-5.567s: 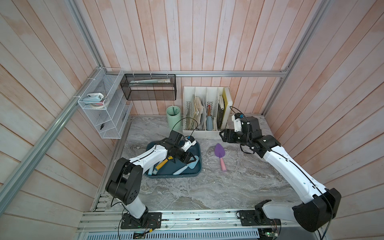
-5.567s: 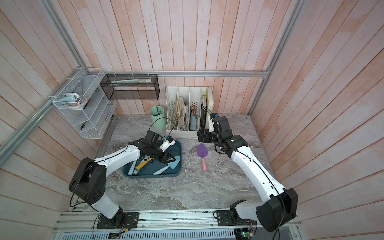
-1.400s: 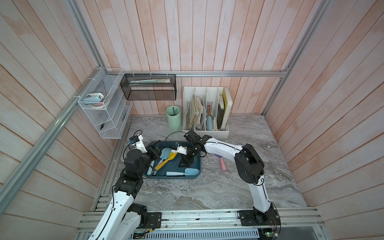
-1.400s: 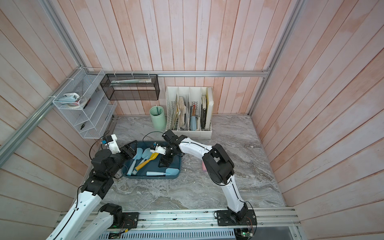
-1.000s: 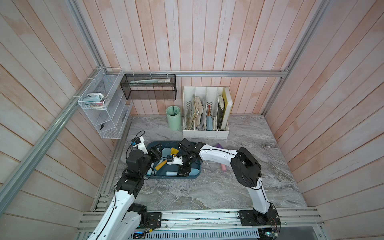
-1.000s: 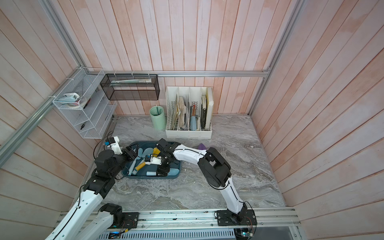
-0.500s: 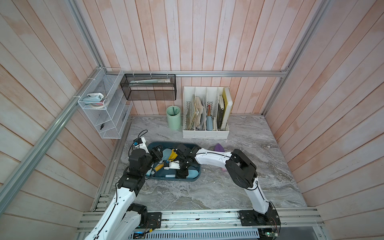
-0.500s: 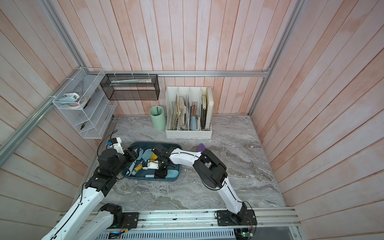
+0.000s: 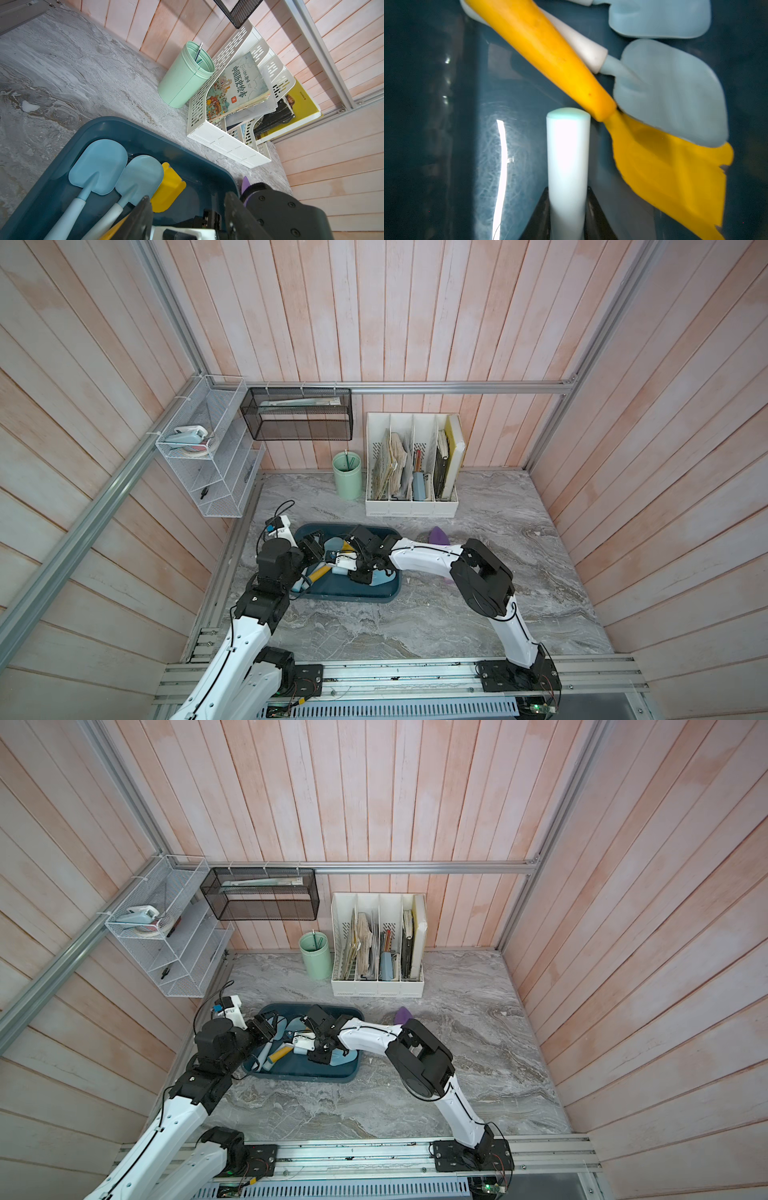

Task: Take the shovel out of the storage box
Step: Pick up the shovel from the storage box, then place the shovel at the center of the board.

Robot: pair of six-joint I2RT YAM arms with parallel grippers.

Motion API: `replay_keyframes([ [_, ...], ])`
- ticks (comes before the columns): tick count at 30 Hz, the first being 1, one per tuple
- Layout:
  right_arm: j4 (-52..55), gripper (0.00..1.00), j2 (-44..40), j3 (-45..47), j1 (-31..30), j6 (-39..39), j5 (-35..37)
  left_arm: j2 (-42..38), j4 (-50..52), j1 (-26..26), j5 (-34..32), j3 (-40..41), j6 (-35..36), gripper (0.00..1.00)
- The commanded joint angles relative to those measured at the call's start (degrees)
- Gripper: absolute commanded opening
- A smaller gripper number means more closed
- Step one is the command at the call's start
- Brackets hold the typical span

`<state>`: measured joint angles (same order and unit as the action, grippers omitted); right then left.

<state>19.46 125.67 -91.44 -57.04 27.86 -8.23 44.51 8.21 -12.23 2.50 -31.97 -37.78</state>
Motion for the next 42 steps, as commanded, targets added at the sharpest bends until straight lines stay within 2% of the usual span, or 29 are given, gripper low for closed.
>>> replay_keyframes([
  [1, -0.7, 0.08, -2.8, 1.8, 1.9, -1.9, 4.3, -0.5, 0.9, -0.1, -0.9, 1.2, -0.3, 0.59],
  [6, -2.5, 0.04, -9.6, 3.1, 3.4, -4.1, 6.9, -0.9, 0.7, -0.1, -1.4, 1.7, -0.5, 0.59],
  [12, -9.0, 0.04, -25.8, 7.1, 6.0, -8.8, 8.5, -0.7, -1.2, 0.0, -2.5, 2.5, -0.4, 0.59],
  [16, -6.9, 0.05, -34.5, 10.0, 12.2, -12.7, 9.4, 0.7, -2.9, 0.0, -2.0, 2.8, -0.6, 0.59],
  [19, -2.1, 0.05, -37.9, 13.5, 18.7, -15.1, 14.2, 2.0, -4.5, 0.0, -1.2, 3.3, -1.0, 0.59],
  [21, 0.5, 0.04, -39.1, 16.6, 23.2, -17.2, 17.0, 2.8, -5.8, 0.0, -0.6, 3.6, -1.4, 0.59],
  [24, 1.4, 0.00, -40.7, 22.3, 31.0, -22.9, 17.6, 4.2, -7.5, 0.0, 0.2, 3.9, -1.9, 0.59],
  [29, -2.9, 0.01, -42.3, 30.8, 43.6, -34.3, 6.2, 6.3, -9.1, 0.1, 1.5, 3.7, -2.5, 0.59],
  [34, -4.3, 0.00, -39.1, 34.5, 44.9, -38.3, 7.0, 7.8, -9.6, 0.0, 2.2, 3.3, -2.8, 0.59],
  [38, -4.9, 0.00, -33.8, 35.6, 44.9, -39.9, 3.9, 8.0, -9.5, 0.0, 2.0, 3.3, -3.1, 0.59],
  [42, -5.8, 0.01, -29.8, 36.7, 44.9, -42.4, 6.1, 7.6, -8.7, 0.0, 2.1, 3.1, -3.4, 0.59],
])
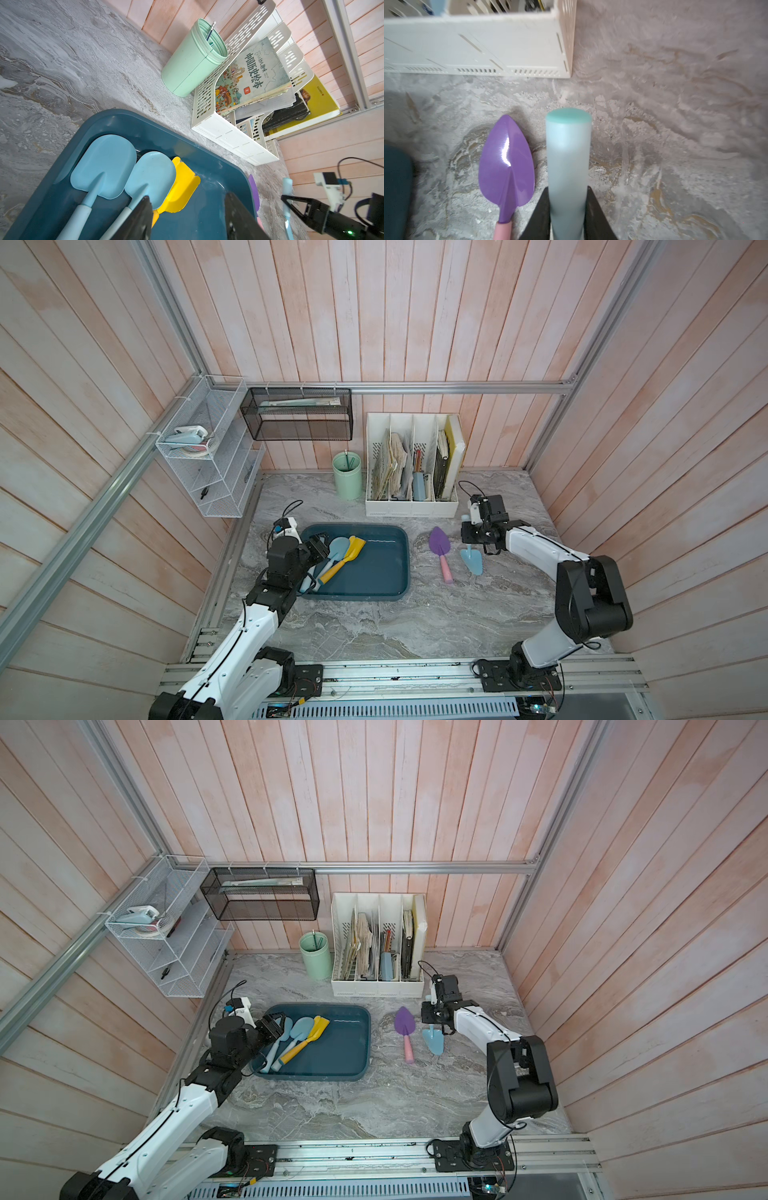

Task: Take the shovel out of the storage box
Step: Place the shovel at the center of the board.

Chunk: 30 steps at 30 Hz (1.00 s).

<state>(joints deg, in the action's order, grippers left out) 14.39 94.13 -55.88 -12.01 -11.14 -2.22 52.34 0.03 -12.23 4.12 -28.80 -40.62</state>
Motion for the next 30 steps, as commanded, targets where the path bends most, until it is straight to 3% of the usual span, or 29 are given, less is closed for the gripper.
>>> replay_keyframes([
  [1, -0.8, 0.01, 2.3, 1.4, -0.1, -3.7, 0.4, -0.2, -0.2, 0.0, 0.3, -0.1, -0.5, 0.59],
  [7, -0.9, 0.07, 3.8, 2.3, -0.1, -4.7, 1.6, -0.7, 0.4, 0.0, 0.0, 0.4, -1.1, 0.59],
  [13, 1.9, 0.35, 5.2, 1.0, -0.1, -3.9, 3.7, -0.6, 0.6, 0.0, 0.1, 0.6, -1.3, 0.59],
  [18, 6.3, 0.44, 1.8, -3.6, -0.3, -3.0, 7.0, -0.9, 0.6, 0.0, 0.0, 0.7, -1.1, 0.59],
  [21, 7.6, 0.46, -3.5, -7.8, -2.8, -3.1, 12.6, -1.6, 0.9, 0.0, 0.0, 0.6, -0.9, 0.59],
  [25, 0.8, 0.51, -14.1, -11.4, -14.6, -0.2, 18.0, -4.2, 2.7, 0.1, -2.2, 0.3, -0.3, 0.59],
  [27, -6.2, 0.48, -19.7, -11.6, -19.9, 0.7, 19.3, -6.4, 4.1, 0.0, -3.6, -0.1, 0.5, 0.59],
  [30, -19.5, 0.48, -27.9, -9.6, -19.2, -3.4, 6.9, -10.2, 5.6, 0.2, -5.9, -0.1, 1.4, 0.59],
])
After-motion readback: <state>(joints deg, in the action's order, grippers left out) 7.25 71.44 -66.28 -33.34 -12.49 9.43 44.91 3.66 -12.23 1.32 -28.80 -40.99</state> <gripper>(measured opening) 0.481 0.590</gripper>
